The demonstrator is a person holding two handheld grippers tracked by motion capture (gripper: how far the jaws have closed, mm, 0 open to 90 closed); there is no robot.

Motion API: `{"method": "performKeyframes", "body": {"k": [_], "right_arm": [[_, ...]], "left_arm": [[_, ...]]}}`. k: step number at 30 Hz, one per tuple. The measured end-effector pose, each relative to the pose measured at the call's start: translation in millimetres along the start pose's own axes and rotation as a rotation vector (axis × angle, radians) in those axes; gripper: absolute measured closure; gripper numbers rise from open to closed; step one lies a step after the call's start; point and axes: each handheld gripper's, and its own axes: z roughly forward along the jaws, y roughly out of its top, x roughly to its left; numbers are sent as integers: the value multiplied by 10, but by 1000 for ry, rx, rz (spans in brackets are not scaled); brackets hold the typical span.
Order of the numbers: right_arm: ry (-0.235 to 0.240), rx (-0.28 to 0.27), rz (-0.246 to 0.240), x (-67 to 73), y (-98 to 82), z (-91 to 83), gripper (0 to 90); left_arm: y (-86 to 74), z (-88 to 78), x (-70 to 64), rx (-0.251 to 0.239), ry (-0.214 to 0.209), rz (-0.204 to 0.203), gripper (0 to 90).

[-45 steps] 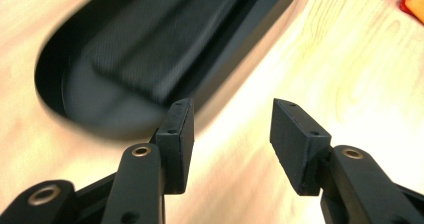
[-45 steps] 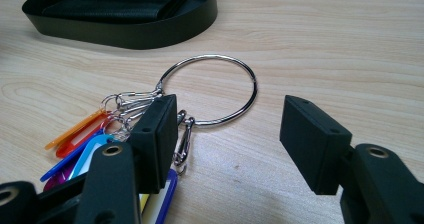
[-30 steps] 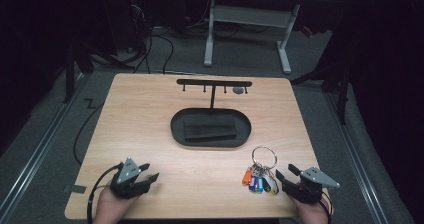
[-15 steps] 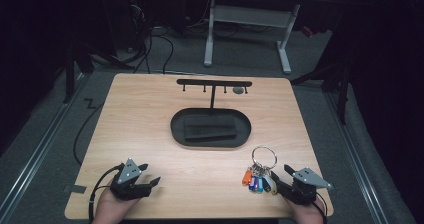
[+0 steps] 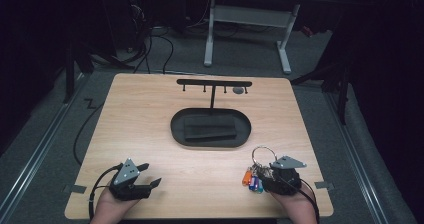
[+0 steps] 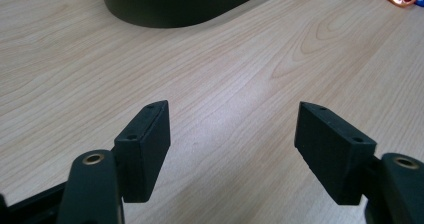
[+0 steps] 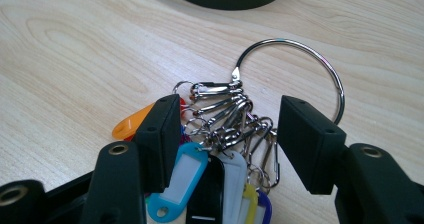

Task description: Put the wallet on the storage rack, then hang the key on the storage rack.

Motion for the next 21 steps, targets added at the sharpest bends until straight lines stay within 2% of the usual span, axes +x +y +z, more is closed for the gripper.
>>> {"method": "performKeyframes", "body": {"k": [2, 7, 10, 15, 19, 21], "right_arm": [[-3, 57, -20, 19, 95, 29, 439], [13, 157, -48, 26, 290, 134, 457], [30, 215, -33, 2, 411, 201, 450], [30, 298, -57, -15, 605, 320, 441], [47, 354, -40, -46, 746, 424, 480], [54, 389, -33, -66, 809, 483, 506]], "left_arm": [[-5, -29, 14, -11, -2, -7, 308], [-13, -44, 50, -19, -8, -25, 308], [4, -32, 36, -14, -22, -17, 311], [29, -42, -15, -21, -21, 10, 312], [18, -36, -27, -14, -2, 28, 302], [8, -39, -14, -21, -11, 18, 301]]}}
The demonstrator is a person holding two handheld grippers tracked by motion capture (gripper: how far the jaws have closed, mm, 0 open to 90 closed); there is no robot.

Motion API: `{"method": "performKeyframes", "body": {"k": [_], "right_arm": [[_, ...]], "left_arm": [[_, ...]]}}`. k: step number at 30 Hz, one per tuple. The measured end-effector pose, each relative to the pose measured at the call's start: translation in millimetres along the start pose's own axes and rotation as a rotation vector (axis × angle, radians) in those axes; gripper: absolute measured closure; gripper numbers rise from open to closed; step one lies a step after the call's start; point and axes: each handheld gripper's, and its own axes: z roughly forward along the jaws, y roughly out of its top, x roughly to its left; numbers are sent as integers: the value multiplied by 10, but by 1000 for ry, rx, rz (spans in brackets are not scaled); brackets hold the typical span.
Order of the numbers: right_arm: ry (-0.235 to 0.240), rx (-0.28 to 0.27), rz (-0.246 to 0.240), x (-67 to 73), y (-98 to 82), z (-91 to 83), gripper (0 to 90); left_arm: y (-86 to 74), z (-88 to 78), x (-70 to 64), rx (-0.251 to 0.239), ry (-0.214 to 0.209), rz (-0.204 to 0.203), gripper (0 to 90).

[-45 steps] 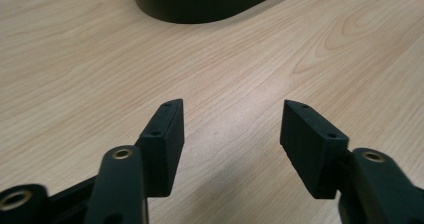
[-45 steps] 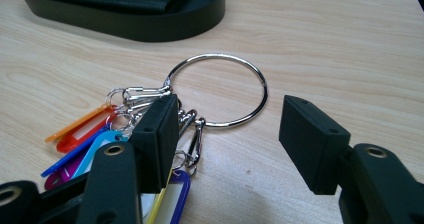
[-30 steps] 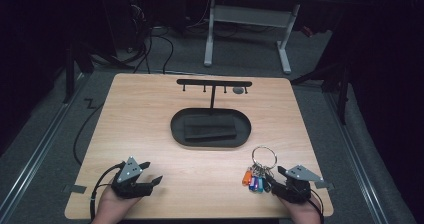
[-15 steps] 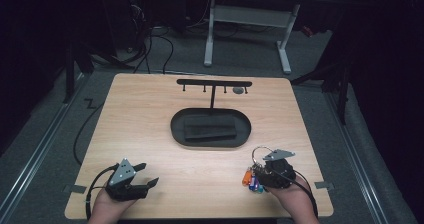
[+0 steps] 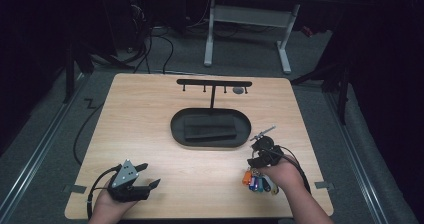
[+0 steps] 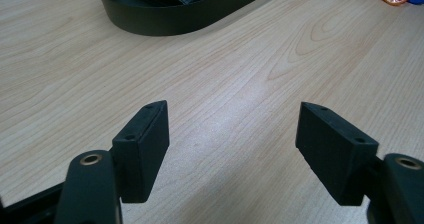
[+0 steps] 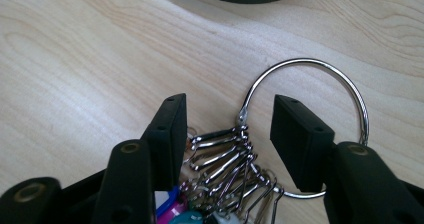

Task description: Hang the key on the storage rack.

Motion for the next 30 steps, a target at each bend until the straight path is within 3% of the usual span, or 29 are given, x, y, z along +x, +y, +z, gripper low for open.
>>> {"method": "performKeyframes", "body": {"k": [5, 13, 19, 28, 30], "right_arm": [[7, 75, 25, -92, 159, 95, 556], [16, 221, 97, -185, 340, 258, 645], [25, 258, 136, -222, 438, 293, 683], [44, 325, 150, -230, 475, 410, 717], [36, 344, 133, -225, 500, 420, 714]], "left_arm": [[-17, -16, 24, -1, -9, -14, 302], [3, -25, -26, -4, -6, 22, 304], [0, -46, -65, -12, -13, 43, 303], [-18, -76, -64, -25, -27, 46, 303], [-19, -77, -69, -24, -30, 52, 302]]}}
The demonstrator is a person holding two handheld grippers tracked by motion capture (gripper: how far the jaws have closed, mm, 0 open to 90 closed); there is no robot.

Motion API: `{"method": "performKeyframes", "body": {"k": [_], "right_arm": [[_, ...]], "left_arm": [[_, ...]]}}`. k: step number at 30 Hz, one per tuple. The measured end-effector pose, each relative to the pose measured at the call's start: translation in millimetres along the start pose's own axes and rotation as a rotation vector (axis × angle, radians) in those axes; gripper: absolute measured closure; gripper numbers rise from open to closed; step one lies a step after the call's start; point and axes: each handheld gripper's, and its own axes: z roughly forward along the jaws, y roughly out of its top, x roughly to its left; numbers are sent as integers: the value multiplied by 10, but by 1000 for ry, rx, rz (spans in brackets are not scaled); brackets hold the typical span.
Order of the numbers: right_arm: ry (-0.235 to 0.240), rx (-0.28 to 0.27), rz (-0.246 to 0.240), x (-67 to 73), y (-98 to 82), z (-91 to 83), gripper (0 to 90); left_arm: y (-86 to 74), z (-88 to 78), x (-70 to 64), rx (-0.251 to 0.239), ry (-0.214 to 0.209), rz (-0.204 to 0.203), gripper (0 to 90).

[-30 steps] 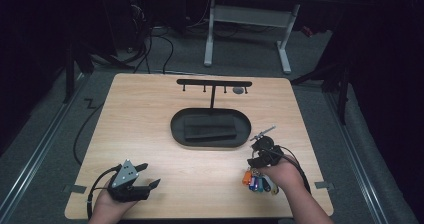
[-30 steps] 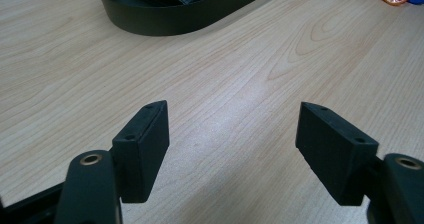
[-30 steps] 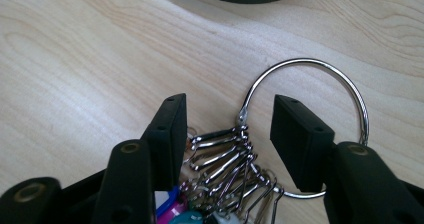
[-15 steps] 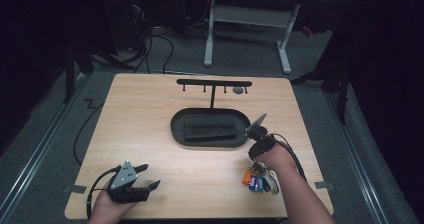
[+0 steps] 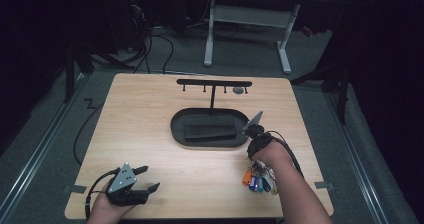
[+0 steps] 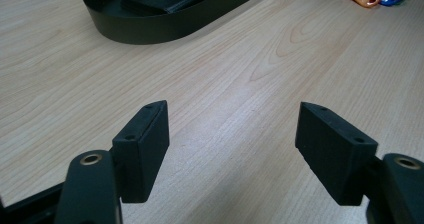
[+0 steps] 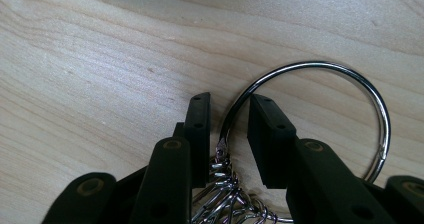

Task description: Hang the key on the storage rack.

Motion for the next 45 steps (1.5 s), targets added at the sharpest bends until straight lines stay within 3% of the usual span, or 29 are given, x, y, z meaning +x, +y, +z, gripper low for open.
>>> {"method": "performKeyframes", "body": {"k": [4, 8, 11, 16, 29, 32, 35, 36, 41, 45], "right_arm": [[-9, 16, 12, 8, 18, -1, 739], [-17, 24, -5, 12, 28, 0, 752], [-24, 29, 1, 7, 36, 0, 762], [-19, 28, -14, 6, 31, 0, 831], [-82, 12, -170, 128, -25, -10, 869], [-97, -6, -205, 166, -87, -122, 869], [-94, -24, -197, 211, -160, -282, 870], [-99, -44, -232, 204, -185, -362, 870], [-80, -81, -233, 192, -308, -638, 874], [-94, -77, -244, 175, -405, -808, 876]], "left_arm": [[1, 11, -17, 5, -4, 10, 302], [6, 17, -24, 4, -9, 20, 302], [12, 11, -24, -16, -26, 4, 302], [18, 21, -47, -18, -39, 14, 305], [1, 27, -49, 5, -36, 21, 312], [-3, 21, -56, 4, -33, 23, 312], [-11, 21, -51, 10, -29, 25, 312], [-11, 21, -49, 10, -27, 25, 312], [-13, 15, -28, 18, -12, 12, 312], [-18, 22, -13, 16, -9, 9, 312]]}}
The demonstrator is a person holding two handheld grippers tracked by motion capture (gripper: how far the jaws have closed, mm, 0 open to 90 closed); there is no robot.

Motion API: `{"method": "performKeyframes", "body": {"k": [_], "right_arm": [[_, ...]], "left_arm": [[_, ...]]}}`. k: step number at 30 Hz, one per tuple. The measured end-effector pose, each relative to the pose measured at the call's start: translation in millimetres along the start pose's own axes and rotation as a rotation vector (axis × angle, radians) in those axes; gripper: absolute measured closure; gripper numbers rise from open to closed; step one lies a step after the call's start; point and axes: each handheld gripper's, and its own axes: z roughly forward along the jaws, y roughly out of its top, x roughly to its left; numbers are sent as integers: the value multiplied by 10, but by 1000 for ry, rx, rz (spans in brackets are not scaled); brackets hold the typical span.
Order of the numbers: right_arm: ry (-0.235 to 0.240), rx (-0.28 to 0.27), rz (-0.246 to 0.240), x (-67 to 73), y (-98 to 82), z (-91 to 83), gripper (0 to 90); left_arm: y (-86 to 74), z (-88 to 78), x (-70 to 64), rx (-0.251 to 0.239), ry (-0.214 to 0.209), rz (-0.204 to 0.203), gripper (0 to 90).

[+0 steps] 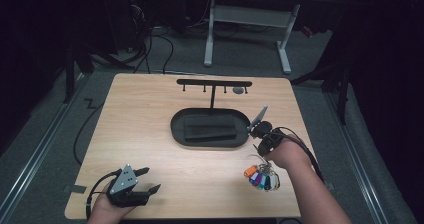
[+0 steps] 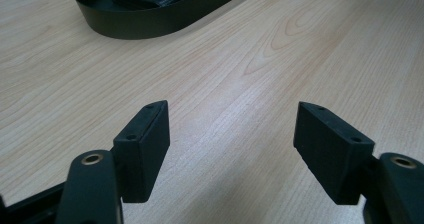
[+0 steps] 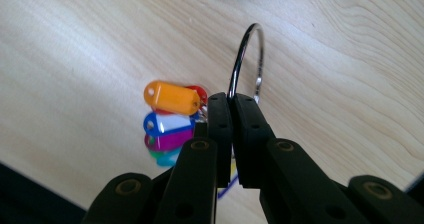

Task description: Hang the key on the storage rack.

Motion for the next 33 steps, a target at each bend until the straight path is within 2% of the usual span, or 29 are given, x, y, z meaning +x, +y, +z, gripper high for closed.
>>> {"method": "performKeyframes", "body": {"k": [5, 6, 8, 9, 10, 16, 29, 33], "right_arm": [[-28, -6, -10, 26, -74, -212, 878], [-30, -5, 7, 41, -85, -241, 878], [-40, -13, -12, 38, -104, -307, 878], [-45, -9, 8, 57, -118, -351, 878], [-47, -19, -11, 47, -124, -378, 879], [-60, -24, -18, 51, -153, -577, 879], [-61, -78, 1, 41, -125, -1074, 880], [-67, -91, -13, 35, -79, -1187, 880]], "left_arm": [[4, 12, -8, 4, -3, 6, 312], [5, 14, -12, 4, -3, 8, 312], [6, 17, -15, 7, -3, 11, 312], [6, 17, -16, 6, -2, 12, 312], [6, 16, -16, 6, -1, 12, 311], [-1, 7, 12, 0, 6, -7, 305], [-5, 19, 4, 8, 2, 1, 305], [-9, 12, 17, 3, 6, -6, 305]]}}
